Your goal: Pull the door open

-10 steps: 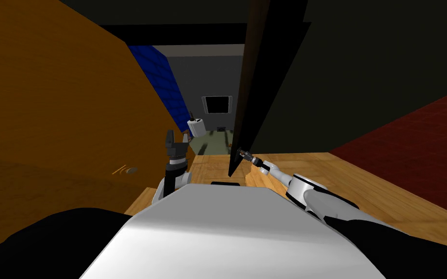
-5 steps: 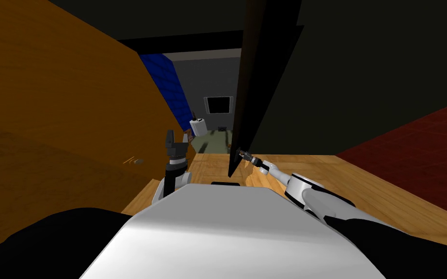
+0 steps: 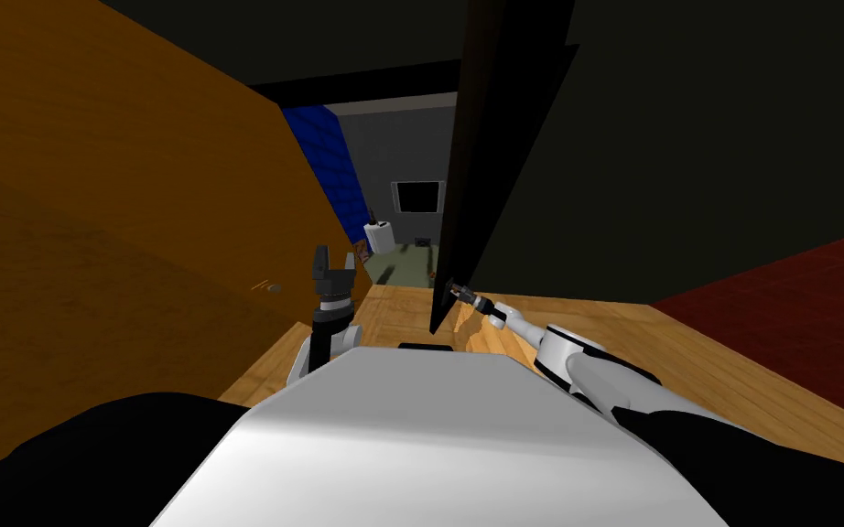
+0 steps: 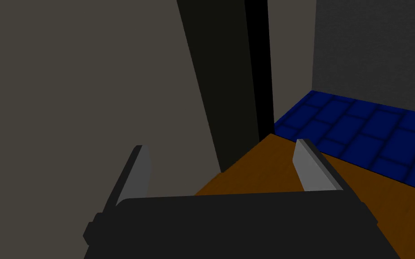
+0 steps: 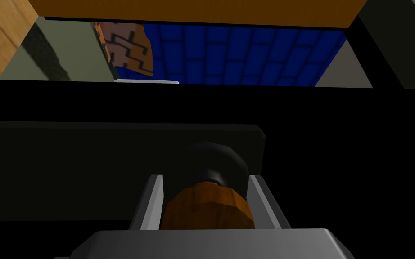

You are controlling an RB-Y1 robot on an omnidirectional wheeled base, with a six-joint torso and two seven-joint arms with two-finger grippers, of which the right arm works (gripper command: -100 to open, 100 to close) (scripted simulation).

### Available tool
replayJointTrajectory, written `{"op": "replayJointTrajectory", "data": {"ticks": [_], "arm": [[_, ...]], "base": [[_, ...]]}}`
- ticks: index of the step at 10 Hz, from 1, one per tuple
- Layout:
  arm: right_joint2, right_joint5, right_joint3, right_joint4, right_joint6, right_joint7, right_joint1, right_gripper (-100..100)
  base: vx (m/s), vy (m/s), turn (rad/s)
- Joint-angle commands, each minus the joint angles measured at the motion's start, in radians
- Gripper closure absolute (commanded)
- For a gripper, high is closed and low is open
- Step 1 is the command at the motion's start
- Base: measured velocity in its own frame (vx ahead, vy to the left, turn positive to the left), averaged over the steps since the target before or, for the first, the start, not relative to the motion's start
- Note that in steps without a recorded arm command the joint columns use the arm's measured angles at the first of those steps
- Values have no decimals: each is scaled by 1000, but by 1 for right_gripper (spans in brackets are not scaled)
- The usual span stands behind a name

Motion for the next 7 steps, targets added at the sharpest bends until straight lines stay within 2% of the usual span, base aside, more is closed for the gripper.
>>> {"op": "replayJointTrajectory", "data": {"ticks": [1, 7], "arm": [[2, -2, 8, 17, -10, -1, -7, 100], [17, -8, 31, 61, -36, -6, -36, 100]], "base": [[-131, -187, 138], [-92, -187, 118]]}}
